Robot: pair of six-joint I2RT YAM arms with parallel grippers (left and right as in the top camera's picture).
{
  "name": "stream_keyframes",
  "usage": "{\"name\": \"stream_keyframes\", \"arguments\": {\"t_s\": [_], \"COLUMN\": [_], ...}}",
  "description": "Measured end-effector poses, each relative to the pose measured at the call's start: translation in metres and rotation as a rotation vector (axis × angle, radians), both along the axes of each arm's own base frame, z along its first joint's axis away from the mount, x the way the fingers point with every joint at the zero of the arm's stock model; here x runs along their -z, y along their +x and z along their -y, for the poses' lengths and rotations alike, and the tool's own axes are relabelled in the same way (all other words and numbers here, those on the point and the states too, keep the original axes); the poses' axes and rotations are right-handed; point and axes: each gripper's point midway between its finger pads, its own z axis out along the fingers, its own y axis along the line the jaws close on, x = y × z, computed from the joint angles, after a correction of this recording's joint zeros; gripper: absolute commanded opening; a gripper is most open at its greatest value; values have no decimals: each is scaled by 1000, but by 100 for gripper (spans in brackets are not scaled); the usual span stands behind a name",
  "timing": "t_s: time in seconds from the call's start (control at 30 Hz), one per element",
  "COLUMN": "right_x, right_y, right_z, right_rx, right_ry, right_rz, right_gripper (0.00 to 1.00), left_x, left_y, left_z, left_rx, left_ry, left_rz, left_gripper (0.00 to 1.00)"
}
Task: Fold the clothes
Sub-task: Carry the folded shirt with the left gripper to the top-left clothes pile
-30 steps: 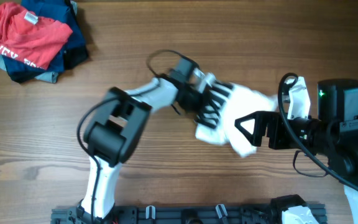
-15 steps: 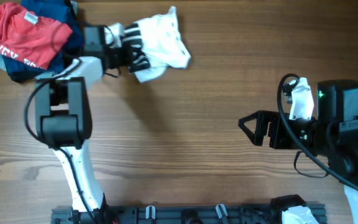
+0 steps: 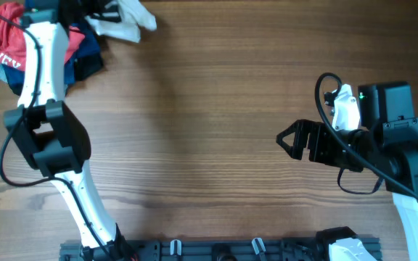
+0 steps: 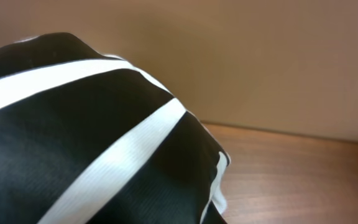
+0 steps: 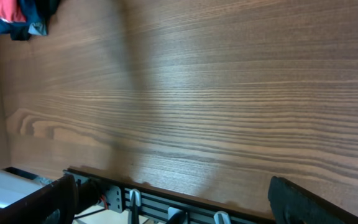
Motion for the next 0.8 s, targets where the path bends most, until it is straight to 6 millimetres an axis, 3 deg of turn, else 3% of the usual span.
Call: {"name": "stream_keyframes", "arguments": {"t_s": [0.07,0.23,0.3,0.37,0.47,0.63,0.7,0.8], "right_x": [1,2,2,2,2,3,3,3], "right_y": [-1,-4,-4,-4,-4,-6,-6,-6], "right_z": [0,1,1,1,1,1,1,1], "right_rx": [2,5,5,10,18,21,21,21], "right_ry": [0,-1,-1,1,4,4,4,4], "right_rz": [-8,-21,-22,-24,-29,-37,-37,-38], "right_gripper": [98,99,98,99,98,98,99,99], "left_x": [-6,3,6,13,16,17,17,17], "left_y": [-2,-19,-24,-41,-54,-70,-74,-78], "left_z": [-23,-94,-112,-147,-177,-215,-222,-231], "left_rx": [-42,-166,-197,-260,-315,-381,-395,-409], "left_ry": [5,0,-2,-17,-26,-32,-33,-35], "left_rz": [1,-48,-62,-105,-121,-126,-125,-124], "left_gripper": [4,4,4,4,5,7,15,18]}}
